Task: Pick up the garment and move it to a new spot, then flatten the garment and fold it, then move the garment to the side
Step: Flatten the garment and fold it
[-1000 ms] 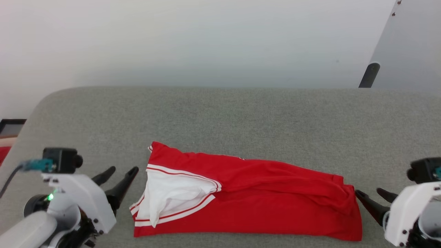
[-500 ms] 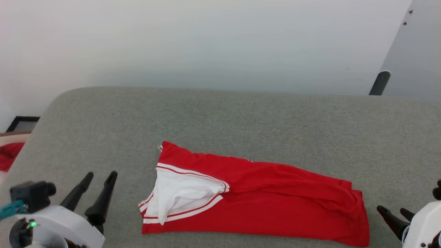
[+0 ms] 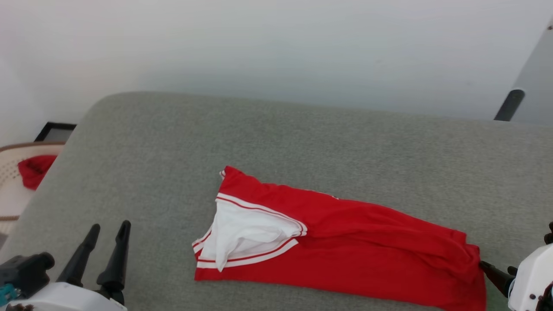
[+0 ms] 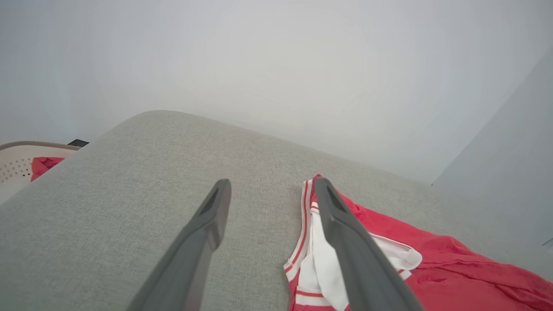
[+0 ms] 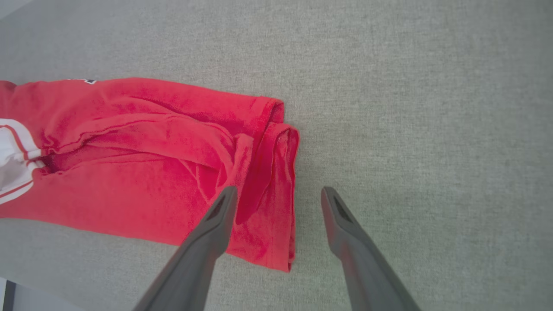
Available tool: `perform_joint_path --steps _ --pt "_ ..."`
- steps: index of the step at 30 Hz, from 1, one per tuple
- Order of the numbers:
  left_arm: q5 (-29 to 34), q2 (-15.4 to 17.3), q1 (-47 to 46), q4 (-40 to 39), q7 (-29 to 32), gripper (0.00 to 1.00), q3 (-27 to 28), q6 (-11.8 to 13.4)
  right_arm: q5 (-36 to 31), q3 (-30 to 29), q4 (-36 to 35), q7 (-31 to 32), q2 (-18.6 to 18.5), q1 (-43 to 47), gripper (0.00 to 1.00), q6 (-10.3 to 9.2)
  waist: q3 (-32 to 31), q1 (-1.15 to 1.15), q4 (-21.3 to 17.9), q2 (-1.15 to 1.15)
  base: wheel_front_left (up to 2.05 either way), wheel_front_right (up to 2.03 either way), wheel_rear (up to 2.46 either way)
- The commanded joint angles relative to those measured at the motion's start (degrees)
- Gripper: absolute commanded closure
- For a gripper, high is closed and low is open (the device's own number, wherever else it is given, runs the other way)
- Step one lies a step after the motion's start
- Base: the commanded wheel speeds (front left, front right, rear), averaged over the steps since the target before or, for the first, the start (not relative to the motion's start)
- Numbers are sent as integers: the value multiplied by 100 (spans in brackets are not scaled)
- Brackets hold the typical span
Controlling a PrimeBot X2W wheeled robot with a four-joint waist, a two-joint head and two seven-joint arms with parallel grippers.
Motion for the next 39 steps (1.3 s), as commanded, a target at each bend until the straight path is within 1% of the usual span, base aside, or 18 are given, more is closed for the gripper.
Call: perform_joint_path --steps 1,6,10,16,19,20,21,22,24,26,31,39 --pt "63 -35 52 -9 -18 0 52 -36 -46 -30 23 32 -9 -77 0 -2 103 0 116 0 0 0 0" --pt "435 -384 167 -4 -18 0 403 -219 -235 -138 352 196 29 -338 0 -2 263 0 303 0 0 0 0" --pt "618 -633 210 51 -18 0 547 -386 -372 -223 676 271 69 -514 0 -2 393 0 422 0 0 0 0" --pt "730 -949 135 134 -18 0 691 -579 -519 -223 1185 269 153 -807 0 -2 593 0 520 0 0 0 0" --pt "729 -1069 100 175 -18 0 746 -655 -486 -75 1438 348 184 -914 0 -2 678 0 537 0 0 0 0" --pt "742 -1097 90 186 -18 0 761 -686 -458 -16 1518 383 181 -953 12 -2 705 0 539 0 0 0 0" --pt "736 -1131 80 200 -18 0 775 -698 -426 59 1586 432 188 -975 82 -2 725 0 540 0 0 0 0" --pt "745 -1148 69 218 -18 0 793 -727 -368 117 1648 487 199 -996 100 0 741 0 541 0 0 0 0" --pt "759 -1199 47 233 -18 0 831 -746 -257 246 1712 581 201 -1034 100 1 778 0 537 0 0 0 0" --pt "768 -1228 47 252 -18 0 854 -777 -156 254 1747 634 161 -1072 100 0 801 0 528 0 0 0 0" --pt "790 -1296 55 278 -18 0 921 -806 -36 279 1754 515 36 -1259 100 -2 834 0 472 0 0 0 0" --pt "793 -1350 79 308 -19 0 957 -855 -95 59 1850 337 -353 -1454 100 -6 752 0 345 0 0 0 0"
